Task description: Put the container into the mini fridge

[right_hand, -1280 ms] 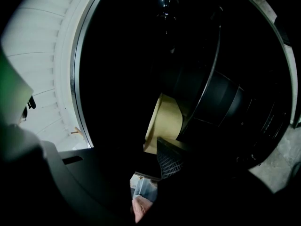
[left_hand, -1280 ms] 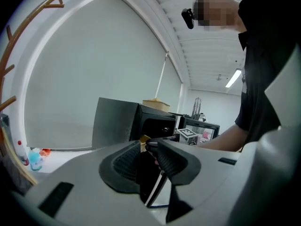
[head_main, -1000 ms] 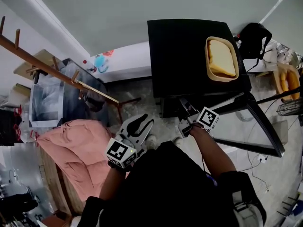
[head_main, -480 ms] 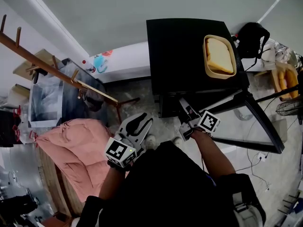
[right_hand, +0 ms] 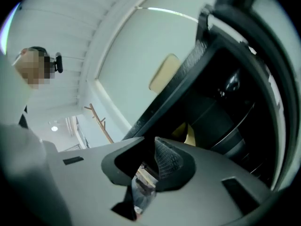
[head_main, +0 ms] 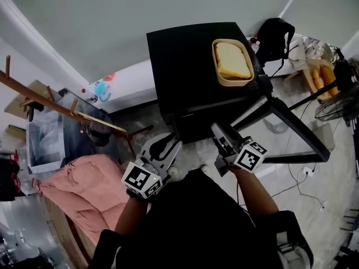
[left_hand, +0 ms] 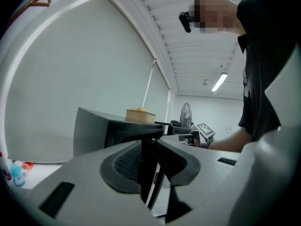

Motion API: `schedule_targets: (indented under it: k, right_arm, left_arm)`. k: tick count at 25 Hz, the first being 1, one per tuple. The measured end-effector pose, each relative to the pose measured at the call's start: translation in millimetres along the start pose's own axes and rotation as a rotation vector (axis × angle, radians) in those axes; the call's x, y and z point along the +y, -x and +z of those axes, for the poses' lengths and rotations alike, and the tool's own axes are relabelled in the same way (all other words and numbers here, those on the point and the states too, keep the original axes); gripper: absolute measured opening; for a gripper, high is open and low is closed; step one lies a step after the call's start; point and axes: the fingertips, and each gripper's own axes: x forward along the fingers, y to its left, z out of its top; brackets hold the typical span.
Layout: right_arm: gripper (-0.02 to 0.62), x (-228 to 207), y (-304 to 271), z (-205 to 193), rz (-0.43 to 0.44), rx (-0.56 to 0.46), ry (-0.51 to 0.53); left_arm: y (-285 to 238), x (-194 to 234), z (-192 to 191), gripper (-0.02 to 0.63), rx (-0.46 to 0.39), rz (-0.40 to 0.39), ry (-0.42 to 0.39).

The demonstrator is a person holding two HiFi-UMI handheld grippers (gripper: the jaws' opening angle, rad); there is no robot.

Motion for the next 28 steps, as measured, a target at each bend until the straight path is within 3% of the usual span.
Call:
schedule_targets:
  k: [5,16,20,25,28]
  right_arm:
    - [0.08,11,28,13,-0.038,-0.008,0.167]
    - [0.077,25,60,45,-0.06,-0.064,0.215]
    - [0.077,29,62,51,-0.061,-0.08,0.215]
    - [0.075,30,65,59,-0.058,-0.103,0.238]
    - [0.073,25,69,64,-0.064,-0.107,0.247]
  left_arm:
    - [-13,-20,20,0.112,-0.034,-0.08,-0.023]
    - [-75,-60,88,0.112,-0.014,-0.192,-0.248]
    - [-113,-57,109,0.112,-0.007,-0.154,-0.444]
    - [-145,-46,111,0.112,0.066,-0.134,-0.57]
    - [-165,-37,107,0.112,0.154,-0.1,-0.779]
